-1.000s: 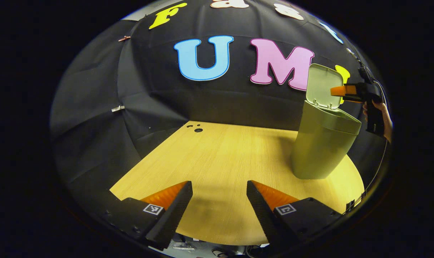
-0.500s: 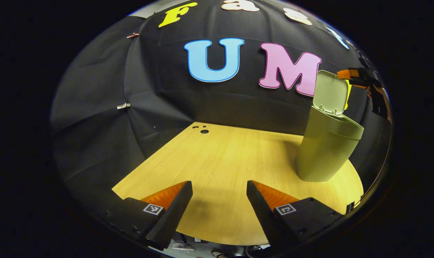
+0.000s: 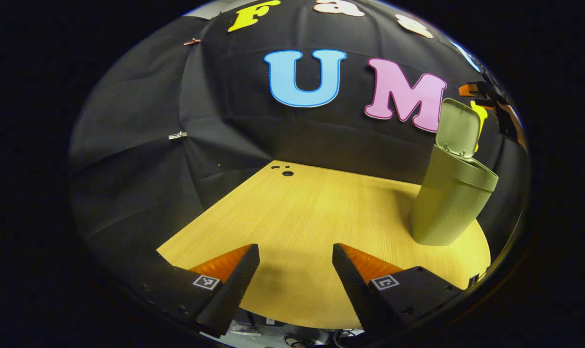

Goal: Press the lid of the desktop garbage bin to open it, pick up the crumpled paper on the desktop and throw it into the bin, then pick up the pop can on the desktop and drop it into the bin, and finally close the garbage bin lid.

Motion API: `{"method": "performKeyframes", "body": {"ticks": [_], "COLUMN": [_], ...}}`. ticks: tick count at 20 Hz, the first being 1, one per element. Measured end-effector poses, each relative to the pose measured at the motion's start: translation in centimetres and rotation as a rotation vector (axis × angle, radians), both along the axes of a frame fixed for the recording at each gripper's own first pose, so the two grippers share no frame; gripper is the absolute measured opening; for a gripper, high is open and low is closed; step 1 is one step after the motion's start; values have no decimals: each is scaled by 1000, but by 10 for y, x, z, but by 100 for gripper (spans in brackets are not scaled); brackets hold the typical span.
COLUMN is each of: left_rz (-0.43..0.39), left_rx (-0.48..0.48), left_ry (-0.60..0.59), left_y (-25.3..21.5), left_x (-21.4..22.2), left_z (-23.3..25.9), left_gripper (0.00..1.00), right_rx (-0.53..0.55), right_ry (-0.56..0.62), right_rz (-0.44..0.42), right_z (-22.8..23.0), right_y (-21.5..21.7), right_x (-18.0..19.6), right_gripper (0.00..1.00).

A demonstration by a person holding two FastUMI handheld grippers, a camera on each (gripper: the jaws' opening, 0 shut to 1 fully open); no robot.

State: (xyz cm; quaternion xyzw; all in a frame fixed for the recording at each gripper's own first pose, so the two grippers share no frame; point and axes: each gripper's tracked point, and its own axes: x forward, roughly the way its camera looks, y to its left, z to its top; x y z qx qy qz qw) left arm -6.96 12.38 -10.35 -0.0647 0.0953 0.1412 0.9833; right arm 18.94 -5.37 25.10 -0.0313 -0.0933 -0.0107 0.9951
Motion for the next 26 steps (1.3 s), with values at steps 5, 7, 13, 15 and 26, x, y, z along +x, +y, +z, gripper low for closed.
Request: {"method": "performKeyframes", "body": {"ticks": [5,7,13,15,26], "left_rz": [40,53,83,95,-67], "left_rx": [-16,-11,-6,-24,28], "left_ry": [-2,-4,-10,-9,-100], "left_y": [13,16,14,9,-20], "left_x": [-4,-3,-5,-4,52], "left_z": [0,2,6,7,66], "left_gripper": [98,98,98,98,98], "right_rx": [11,17,29,33,42], "right_ry": [25,47,88,98,151], "right_rz": [-35,-35,-18,1,10], "right_z": [2,-3,-16,-18,-49], "right_y": [-5,-4,-4,-3,5], "right_x": [32,41,54,50,-3], "right_gripper": [97,97,97,98,98]}}
